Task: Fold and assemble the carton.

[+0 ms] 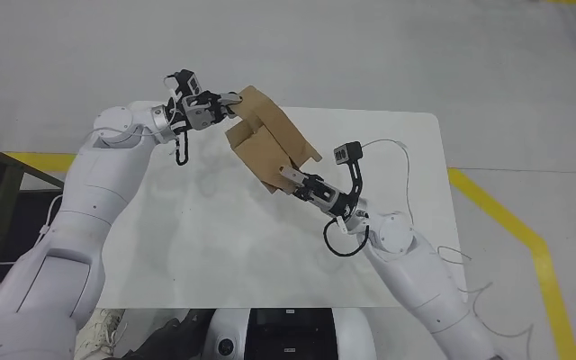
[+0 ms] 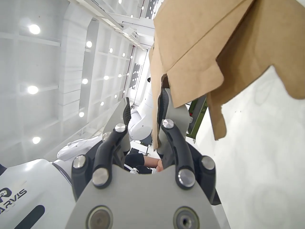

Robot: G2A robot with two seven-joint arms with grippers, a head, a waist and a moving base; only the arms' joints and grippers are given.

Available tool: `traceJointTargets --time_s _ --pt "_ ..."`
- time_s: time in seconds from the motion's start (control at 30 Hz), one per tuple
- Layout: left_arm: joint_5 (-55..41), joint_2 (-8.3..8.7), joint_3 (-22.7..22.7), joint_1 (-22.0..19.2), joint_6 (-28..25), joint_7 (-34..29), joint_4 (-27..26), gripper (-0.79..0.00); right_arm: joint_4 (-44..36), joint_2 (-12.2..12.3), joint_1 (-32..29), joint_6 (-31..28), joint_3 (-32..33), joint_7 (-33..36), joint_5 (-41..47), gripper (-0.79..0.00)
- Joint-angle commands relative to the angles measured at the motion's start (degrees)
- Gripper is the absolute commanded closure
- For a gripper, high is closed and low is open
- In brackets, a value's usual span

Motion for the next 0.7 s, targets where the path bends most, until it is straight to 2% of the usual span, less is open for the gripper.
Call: traceJointTargets --time_s 0.0,0.07,0.13,0.17,0.43,0.47,0.5,0.53,0.67 --pt "-0.1 -0.01 -0.5 0.3 0.2 0.0 -0.2 0.000 0.3 -0.2 0.2 0.3 -0.3 -0.2 -0.2 -0.225" --pt "-0.1 -0.02 -0.9 0.5 0.3 0.0 -0.3 0.000 0.6 -0.3 0.5 0.5 -0.6 -0.6 -0.4 -0.188" --pt "-0.2 -0.05 -1.3 0.7 0.5 0.1 -0.4 0.000 0.8 -0.5 0.6 0.4 -0.9 -0.9 -0.6 -0.089" --pt "-0.1 -0.07 -1.4 0.8 0.6 0.1 -0.4 0.000 0.9 -0.6 0.7 0.5 -1.0 -1.0 -0.6 0.000" --pt "1.3 0.01 -2.7 1.2 1.0 -0.9 -0.4 0.000 -0.1 -0.5 0.2 0.7 0.1 0.2 0.0 0.000" --pt "1.8 0.09 -2.9 1.2 0.9 -1.3 -0.3 -0.031 -0.5 -0.4 0.0 0.9 0.6 0.9 0.4 0.000" --pt "2.7 0.21 -3.1 1.1 0.8 -1.6 -0.1 -0.536 -0.8 -0.3 -0.2 1.2 1.1 1.6 0.8 0.000" --pt "3.9 0.39 -3.5 0.9 0.5 -1.8 0.1 -0.785 -1.2 -0.1 -0.3 1.7 1.6 2.4 1.0 0.000" --pt "4.7 1.35 -6.6 0.1 -0.3 -3.2 2.2 -0.785 -2.8 0.6 -0.9 4.8 4.1 5.9 0.9 0.000"
